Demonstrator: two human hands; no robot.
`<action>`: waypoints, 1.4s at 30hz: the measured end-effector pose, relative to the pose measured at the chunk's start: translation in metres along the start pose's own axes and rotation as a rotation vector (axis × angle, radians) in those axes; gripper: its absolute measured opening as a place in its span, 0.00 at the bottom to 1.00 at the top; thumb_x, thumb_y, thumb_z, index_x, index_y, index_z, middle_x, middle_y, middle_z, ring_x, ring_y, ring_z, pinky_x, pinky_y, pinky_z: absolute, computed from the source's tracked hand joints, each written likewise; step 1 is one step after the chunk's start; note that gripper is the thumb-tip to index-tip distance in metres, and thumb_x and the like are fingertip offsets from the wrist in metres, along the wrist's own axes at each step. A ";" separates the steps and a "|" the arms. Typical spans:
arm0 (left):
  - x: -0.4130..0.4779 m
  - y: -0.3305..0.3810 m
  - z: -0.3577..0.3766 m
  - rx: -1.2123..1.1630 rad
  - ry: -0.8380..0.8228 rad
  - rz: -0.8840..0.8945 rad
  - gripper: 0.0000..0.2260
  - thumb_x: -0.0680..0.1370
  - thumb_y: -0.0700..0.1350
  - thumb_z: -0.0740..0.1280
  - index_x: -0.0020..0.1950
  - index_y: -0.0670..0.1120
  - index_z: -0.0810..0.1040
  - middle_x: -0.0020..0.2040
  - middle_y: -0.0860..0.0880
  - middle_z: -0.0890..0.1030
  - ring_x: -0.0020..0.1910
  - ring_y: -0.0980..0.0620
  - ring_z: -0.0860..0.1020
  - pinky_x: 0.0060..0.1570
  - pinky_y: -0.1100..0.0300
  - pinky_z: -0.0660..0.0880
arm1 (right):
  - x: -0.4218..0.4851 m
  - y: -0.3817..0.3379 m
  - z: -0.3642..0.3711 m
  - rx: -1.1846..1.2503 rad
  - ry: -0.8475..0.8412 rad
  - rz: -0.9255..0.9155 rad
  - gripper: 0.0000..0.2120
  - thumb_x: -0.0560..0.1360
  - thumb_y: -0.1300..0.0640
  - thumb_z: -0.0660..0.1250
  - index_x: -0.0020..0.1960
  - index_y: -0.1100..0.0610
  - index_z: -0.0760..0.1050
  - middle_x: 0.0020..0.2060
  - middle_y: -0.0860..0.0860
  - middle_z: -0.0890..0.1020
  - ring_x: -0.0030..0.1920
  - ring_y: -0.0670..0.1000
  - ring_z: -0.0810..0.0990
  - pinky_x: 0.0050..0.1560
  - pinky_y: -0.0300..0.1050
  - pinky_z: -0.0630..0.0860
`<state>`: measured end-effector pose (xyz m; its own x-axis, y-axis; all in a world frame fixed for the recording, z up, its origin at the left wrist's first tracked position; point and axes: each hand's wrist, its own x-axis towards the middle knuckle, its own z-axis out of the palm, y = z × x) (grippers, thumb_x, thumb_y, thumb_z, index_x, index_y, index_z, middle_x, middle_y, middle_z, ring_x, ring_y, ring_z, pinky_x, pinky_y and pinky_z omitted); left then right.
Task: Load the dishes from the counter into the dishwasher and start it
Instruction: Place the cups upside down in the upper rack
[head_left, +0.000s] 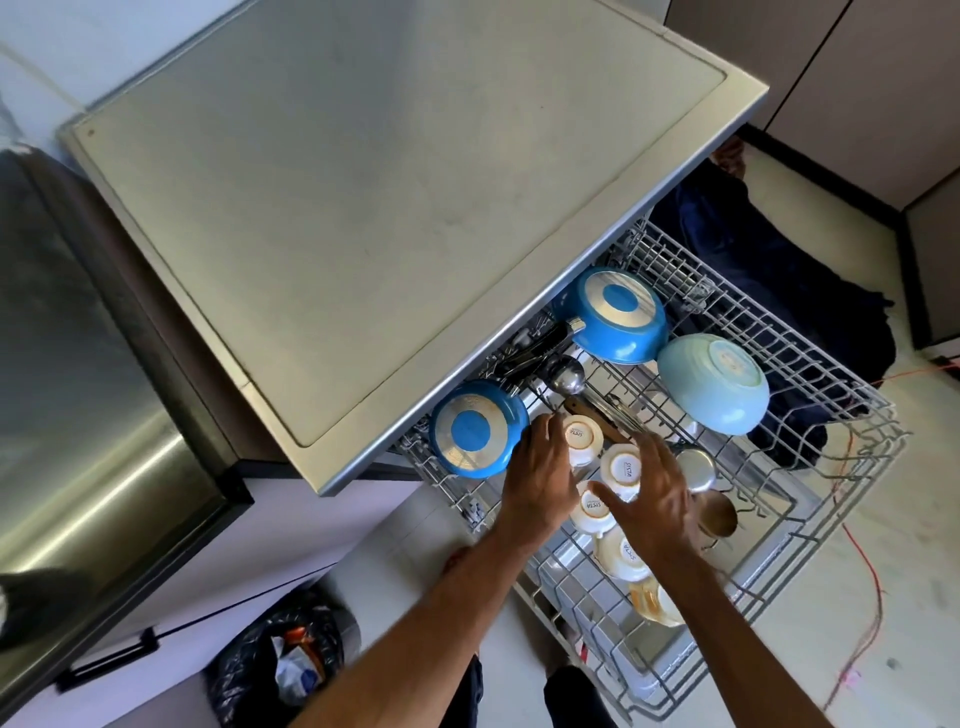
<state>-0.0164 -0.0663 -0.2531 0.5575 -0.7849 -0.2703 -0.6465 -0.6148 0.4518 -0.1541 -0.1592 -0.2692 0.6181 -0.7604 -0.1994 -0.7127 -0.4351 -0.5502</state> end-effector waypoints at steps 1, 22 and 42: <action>-0.006 0.001 -0.007 -0.033 0.027 0.009 0.31 0.76 0.48 0.71 0.75 0.41 0.65 0.71 0.41 0.72 0.70 0.44 0.72 0.68 0.50 0.72 | -0.006 -0.009 -0.004 0.012 0.037 -0.017 0.43 0.67 0.43 0.79 0.73 0.63 0.67 0.70 0.67 0.71 0.70 0.67 0.72 0.62 0.67 0.76; -0.218 -0.040 -0.314 -0.399 0.635 -0.180 0.14 0.80 0.53 0.61 0.65 0.53 0.74 0.58 0.57 0.78 0.52 0.60 0.79 0.55 0.63 0.77 | -0.062 -0.384 -0.106 0.341 -0.047 -0.657 0.20 0.74 0.60 0.66 0.66 0.56 0.74 0.60 0.49 0.79 0.57 0.51 0.80 0.54 0.54 0.81; -0.348 -0.298 -0.381 -0.263 0.804 -0.656 0.19 0.69 0.36 0.67 0.58 0.49 0.77 0.54 0.52 0.80 0.55 0.51 0.78 0.59 0.62 0.71 | -0.151 -0.588 0.053 -0.314 -0.809 -0.960 0.41 0.63 0.38 0.75 0.72 0.47 0.68 0.66 0.45 0.73 0.64 0.48 0.74 0.63 0.42 0.72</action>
<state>0.1809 0.4192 0.0302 0.9970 0.0331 0.0696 -0.0170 -0.7867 0.6171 0.1896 0.2368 0.0412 0.8679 0.3757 -0.3248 0.1467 -0.8187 -0.5552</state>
